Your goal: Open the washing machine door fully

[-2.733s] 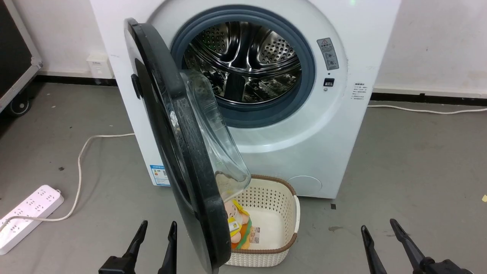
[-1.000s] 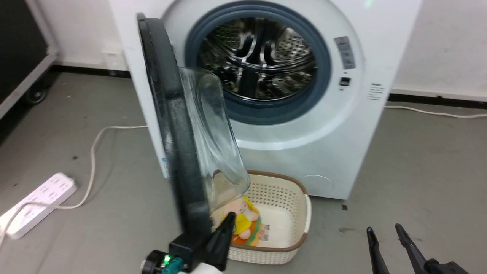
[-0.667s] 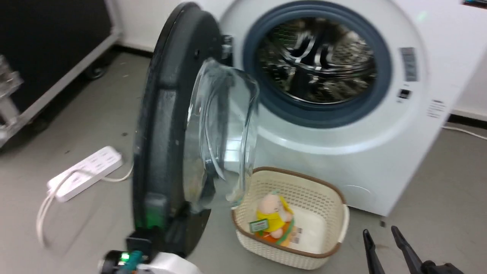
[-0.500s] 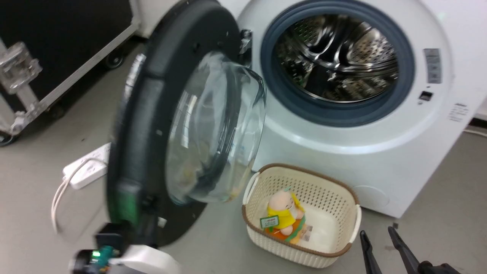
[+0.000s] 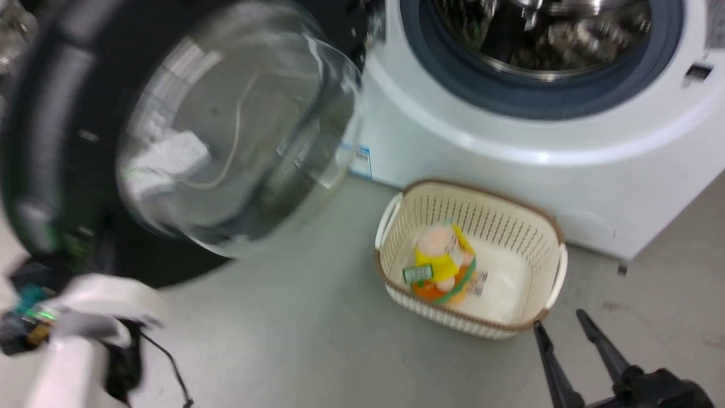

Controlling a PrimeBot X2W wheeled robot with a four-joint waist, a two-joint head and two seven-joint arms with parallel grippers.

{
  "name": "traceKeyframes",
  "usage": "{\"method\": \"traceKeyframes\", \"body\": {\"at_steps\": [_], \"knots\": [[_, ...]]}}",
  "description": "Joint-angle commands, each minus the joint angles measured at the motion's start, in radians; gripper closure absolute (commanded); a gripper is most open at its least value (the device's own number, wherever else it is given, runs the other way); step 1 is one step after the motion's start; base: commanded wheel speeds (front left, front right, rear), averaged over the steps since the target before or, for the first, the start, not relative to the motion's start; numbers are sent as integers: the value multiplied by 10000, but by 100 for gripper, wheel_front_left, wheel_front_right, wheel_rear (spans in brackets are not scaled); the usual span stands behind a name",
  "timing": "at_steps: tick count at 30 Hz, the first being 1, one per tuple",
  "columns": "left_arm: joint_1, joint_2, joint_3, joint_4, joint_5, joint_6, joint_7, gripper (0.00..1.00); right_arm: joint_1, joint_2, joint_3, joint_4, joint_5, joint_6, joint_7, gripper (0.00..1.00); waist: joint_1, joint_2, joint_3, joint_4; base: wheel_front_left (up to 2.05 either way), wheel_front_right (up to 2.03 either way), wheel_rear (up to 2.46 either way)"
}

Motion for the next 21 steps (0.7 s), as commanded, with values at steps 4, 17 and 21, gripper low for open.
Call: {"method": "traceKeyframes", "body": {"at_steps": [4, 17, 21], "knots": [[-988, 535, 626, 908, -343, -68, -202, 100, -225, -350, -115, -88, -25, 8, -45, 0, -3, 0, 956, -132, 0, 0, 0], [-2712, 1440, 1279, 3670, -530, -756, -593, 100, -614, -711, -333, -164, 64, 8, -45, 0, -3, 0, 1468, -301, 0, 0, 0], [-2450, 1211, 1033, 3274, -43, -954, -623, 100, -609, -531, -409, -86, 86, 8, -45, 0, -3, 0, 968, -285, 0, 0, 0]]}}
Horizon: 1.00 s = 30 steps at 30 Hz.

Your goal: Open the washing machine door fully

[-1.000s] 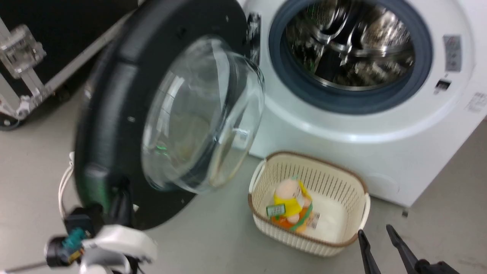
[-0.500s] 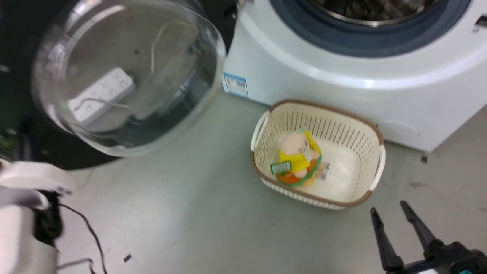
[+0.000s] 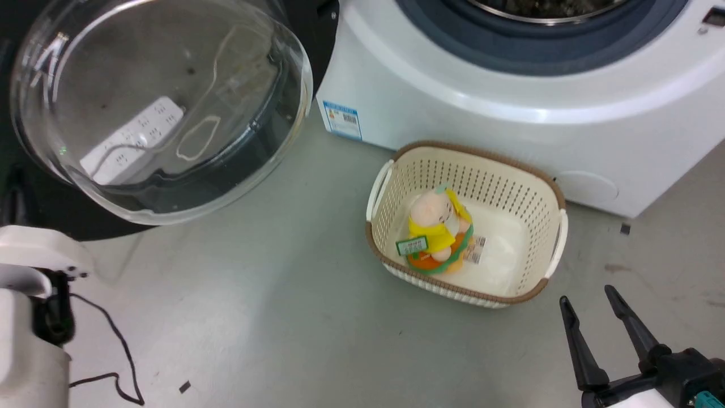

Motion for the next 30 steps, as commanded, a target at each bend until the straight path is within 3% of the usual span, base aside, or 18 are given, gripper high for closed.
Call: {"method": "traceKeyframes", "body": {"at_steps": [1, 6, 13, 19, 23, 24, 25, 30], "knots": [[208, -142, -61, -264, 188, -54, -49, 100, -75, 111, -44, 22, 73, 8, -45, 0, -1, 0, -376, 2, 0, 0, 0], [1236, -1172, -410, -1816, 844, -108, -52, 100, -67, 408, -350, 112, 98, 8, -45, 0, -1, 0, -1306, -110, 0, 0, 0], [3013, -2365, -1330, -3437, 1485, -454, -53, 100, -7, 658, -698, 138, 1, 8, -45, 0, -1, 0, -2466, -807, 0, 0, 0], [4486, -2981, -1795, -4074, 1668, -691, -54, 100, 243, 818, -943, 71, -111, 8, -45, 0, -1, 0, -3109, -1656, 0, 0, 0], [5148, -3175, -1934, -4270, 1976, -596, -54, 100, 427, 871, -952, 28, -139, 8, -45, 0, -1, 0, -3304, -2089, 0, 0, 0], [5294, -3213, -1960, -4294, 2065, -573, -54, 79, 477, 880, -948, 36, -137, 8, -45, 0, -1, 0, -3346, -2174, 0, 0, 0], [5421, -3244, -1987, -4322, 2174, -540, -54, 2, 526, 887, -934, 42, -133, 8, -45, 0, -1, 0, -3385, -2244, 0, 0, 0], [5897, -3389, -2206, -4619, 2792, -408, -54, 0, 736, 905, -783, 88, -91, 8, -45, 0, -1, 0, -3528, -2491, 0, 0, 0]]}}
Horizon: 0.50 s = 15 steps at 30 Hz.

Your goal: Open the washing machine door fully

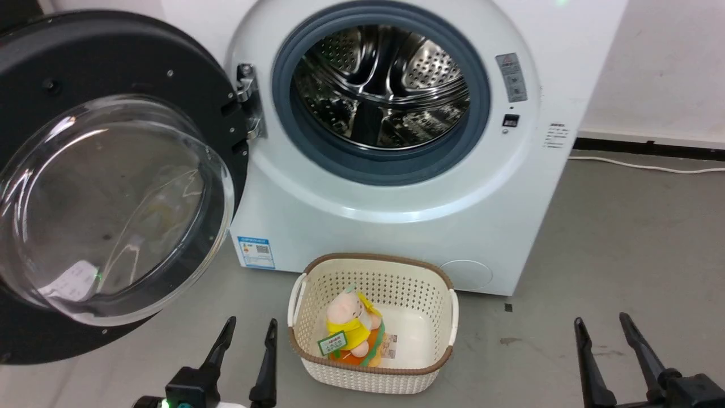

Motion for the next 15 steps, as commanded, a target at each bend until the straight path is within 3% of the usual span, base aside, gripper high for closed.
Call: {"method": "traceKeyframes", "body": {"at_steps": [1, 15], "knots": [[197, -37, 3, -135, 137, 84, -54, 0, 116, 67, 72, -7, 57, 8, -45, 0, 2, 0, -88, -112, 0, 0, 0], [524, -266, 392, -118, 376, 251, -55, 0, 289, 71, 362, 301, 401, 8, -45, 0, 2, 0, -242, -17, 0, 0, 0]]}}
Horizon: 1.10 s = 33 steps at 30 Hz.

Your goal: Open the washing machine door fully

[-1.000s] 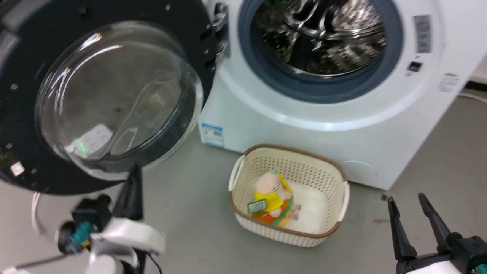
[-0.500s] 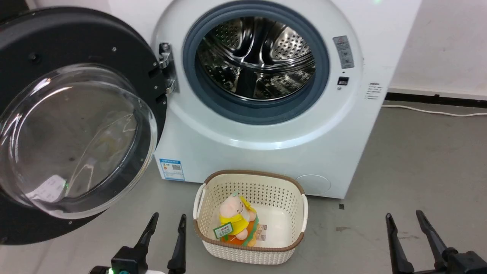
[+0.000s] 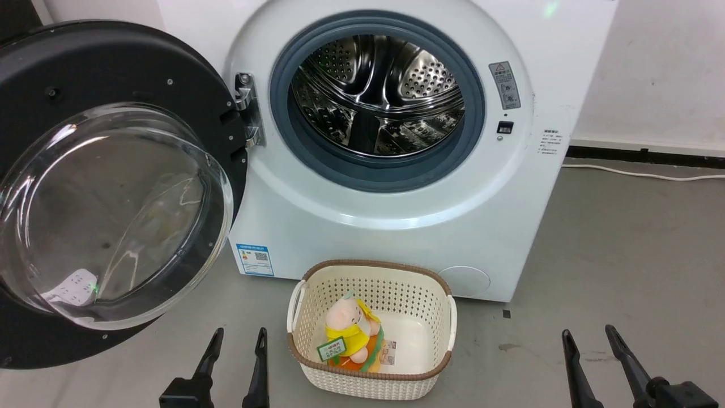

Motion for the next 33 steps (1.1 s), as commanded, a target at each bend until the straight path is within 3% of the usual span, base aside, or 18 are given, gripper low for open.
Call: {"method": "traceKeyframes", "body": {"at_steps": [1, 4, 5, 33], "knots": [[125, 10, 43, 47, 31, 15, -55, 0, 122, 52, 13, 28, 38, 8, -45, 0, 1, 0, -1, 15, 0, 0, 0], [71, -1, 46, 141, 28, -58, -55, 0, 117, 52, 15, 66, 61, 8, -45, 0, 1, 0, 10, 62, 0, 0, 0], [-1, -4, 17, 134, -2, -52, 0, 100, 0, 2, 6, 56, 6, 0, 0, 100, 1, 0, 12, 64, 0, 0, 0], [-191, -10, 171, -218, 291, -33, 564, 100, -350, 12, 84, -54, -250, 2, 568, 100, 1, 0, 200, -29, 0, 0, 0]]}}
